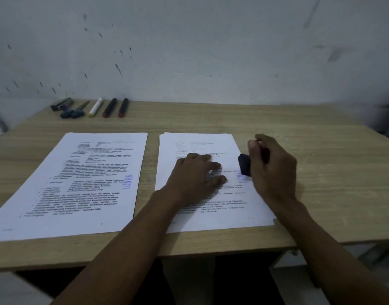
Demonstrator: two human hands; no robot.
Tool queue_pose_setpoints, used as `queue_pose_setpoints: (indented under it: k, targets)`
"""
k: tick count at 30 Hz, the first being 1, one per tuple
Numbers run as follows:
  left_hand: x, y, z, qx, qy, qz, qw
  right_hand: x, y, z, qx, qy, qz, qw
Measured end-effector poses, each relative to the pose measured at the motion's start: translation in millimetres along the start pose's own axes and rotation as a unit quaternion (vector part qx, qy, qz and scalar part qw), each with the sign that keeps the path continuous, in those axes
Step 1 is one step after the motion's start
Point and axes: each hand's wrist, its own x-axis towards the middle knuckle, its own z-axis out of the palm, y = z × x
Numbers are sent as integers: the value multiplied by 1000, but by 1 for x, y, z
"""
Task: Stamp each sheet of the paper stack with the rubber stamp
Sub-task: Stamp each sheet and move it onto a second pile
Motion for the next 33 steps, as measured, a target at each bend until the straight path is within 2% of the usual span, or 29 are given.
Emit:
queue_pose_setpoints:
  k: [4, 9, 11, 21, 29, 33]
  targets:
    - [-1, 4, -5, -28, 39, 10, 999, 21, 12, -11, 19, 53, 65, 996]
    - [-4, 1, -22, -122, 198, 23, 972, 37, 34, -20, -31, 12, 126, 991]
    - [-5, 0, -24, -141, 231, 19, 963, 39, 38, -22, -48, -2, 125, 991]
    - [-5, -1, -21, -146, 208, 1, 967, 47, 36, -12, -136, -104, 66, 983]
    - [-6, -2, -18, -140, 203, -3, 969, 48, 37, -8, -130, -140, 79, 978]
    - [-5, -3, -19, -132, 204, -15, 970, 48, 36, -6, -82, -125, 95, 984]
